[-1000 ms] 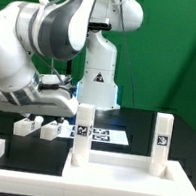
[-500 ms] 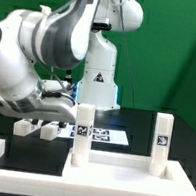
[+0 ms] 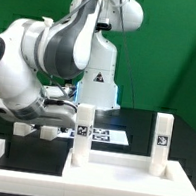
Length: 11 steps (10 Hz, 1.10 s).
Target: Assemble desk
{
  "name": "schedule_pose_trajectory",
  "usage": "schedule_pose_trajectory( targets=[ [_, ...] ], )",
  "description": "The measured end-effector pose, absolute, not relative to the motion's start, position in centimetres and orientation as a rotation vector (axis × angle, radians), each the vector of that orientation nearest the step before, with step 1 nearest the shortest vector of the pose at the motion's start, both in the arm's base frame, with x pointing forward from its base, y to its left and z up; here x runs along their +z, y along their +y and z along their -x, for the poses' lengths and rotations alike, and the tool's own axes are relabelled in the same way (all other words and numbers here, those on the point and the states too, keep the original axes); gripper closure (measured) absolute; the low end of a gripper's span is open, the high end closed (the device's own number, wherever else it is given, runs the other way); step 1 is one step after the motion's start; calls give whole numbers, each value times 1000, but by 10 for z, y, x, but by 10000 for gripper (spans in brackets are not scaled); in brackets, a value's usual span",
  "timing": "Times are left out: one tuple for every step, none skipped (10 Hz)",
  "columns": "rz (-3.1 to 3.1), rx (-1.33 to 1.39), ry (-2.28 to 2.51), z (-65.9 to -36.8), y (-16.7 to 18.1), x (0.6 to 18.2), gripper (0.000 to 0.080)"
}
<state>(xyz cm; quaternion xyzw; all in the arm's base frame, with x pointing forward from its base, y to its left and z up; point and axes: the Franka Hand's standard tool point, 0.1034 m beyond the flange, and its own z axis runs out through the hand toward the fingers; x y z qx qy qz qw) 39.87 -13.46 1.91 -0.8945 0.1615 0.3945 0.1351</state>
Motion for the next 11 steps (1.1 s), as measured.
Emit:
schedule_pose_trajectory(
  targets=[
    [2591, 1143, 468, -399, -135, 19, 150],
    [2591, 1145, 468, -398, -135, 19, 150],
    [2579, 1165, 473, -391, -132, 15, 150],
    [2569, 1188, 470, -383, -126, 11, 150],
    [2565, 1201, 464, -379, -122, 9, 150],
    [2566, 1198, 462, -380, -123, 10, 150],
    [2566, 1198, 462, -379, -123, 10, 150],
    [2566, 1198, 462, -379, -123, 10, 276],
    [2566, 1198, 462, -379, -123, 10, 415],
    [2566, 1199, 462, -379, -123, 10, 512],
    [2566, 1199, 462, -379, -123, 10, 512]
  ],
)
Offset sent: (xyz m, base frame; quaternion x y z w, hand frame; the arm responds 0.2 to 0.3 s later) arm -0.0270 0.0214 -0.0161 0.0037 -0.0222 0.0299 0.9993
